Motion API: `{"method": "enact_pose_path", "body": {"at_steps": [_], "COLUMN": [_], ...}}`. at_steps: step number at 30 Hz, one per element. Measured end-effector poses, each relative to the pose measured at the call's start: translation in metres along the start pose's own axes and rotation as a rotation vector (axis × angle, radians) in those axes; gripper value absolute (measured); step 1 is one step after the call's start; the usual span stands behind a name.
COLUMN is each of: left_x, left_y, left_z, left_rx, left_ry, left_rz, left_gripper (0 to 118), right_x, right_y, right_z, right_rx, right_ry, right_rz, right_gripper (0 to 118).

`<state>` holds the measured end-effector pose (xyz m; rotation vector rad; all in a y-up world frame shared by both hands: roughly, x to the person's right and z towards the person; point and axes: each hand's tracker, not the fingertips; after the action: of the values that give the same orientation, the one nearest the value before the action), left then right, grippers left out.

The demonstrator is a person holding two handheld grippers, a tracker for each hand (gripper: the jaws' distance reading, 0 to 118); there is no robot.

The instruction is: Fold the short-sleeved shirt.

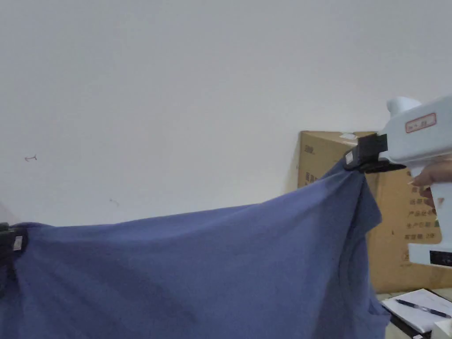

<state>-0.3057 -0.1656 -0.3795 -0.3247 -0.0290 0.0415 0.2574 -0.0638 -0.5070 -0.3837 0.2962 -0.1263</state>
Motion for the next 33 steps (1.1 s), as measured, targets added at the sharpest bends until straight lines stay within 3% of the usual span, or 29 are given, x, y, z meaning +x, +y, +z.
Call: {"method": "enact_pose_path", "body": {"at_steps": [6,12,20,24,29,32,33], "left_x": [0.008,0.012,0.012,0.008,0.012,0.018,0.021], "left_y": [0.059,0.108,0.129,0.118,0.074,0.031,0.011], "left_z": [-0.032,-0.082,-0.167,-0.201,-0.217,-0.224,-0.225], "left_rx": [-0.016,0.021,0.154,0.17,0.252,0.193,0.15], "left_ry": [0.038,0.075,0.105,0.141,0.148,0.094,0.069], "left_rz": [-0.022,0.004,0.003,-0.021,0.002,0.014,0.006], "left_gripper": [0,0,0,0,0,0,0], "right_x": [-0.011,-0.032,-0.029,-0.029,-0.017,-0.003,0.004], "right_y": [0.078,0.131,0.159,0.154,0.103,0.048,0.021], "right_z": [-0.004,-0.035,-0.105,-0.129,-0.151,-0.152,-0.148], "right_rx": [0.097,0.166,0.23,0.308,0.336,0.283,0.26], "right_ry": [-0.044,-0.149,-0.239,-0.232,-0.252,-0.246,-0.213], "right_rz": [0.034,0.144,0.149,0.166,0.242,0.224,0.171], "right_gripper": [1,1,1,1,1,1,1]}}
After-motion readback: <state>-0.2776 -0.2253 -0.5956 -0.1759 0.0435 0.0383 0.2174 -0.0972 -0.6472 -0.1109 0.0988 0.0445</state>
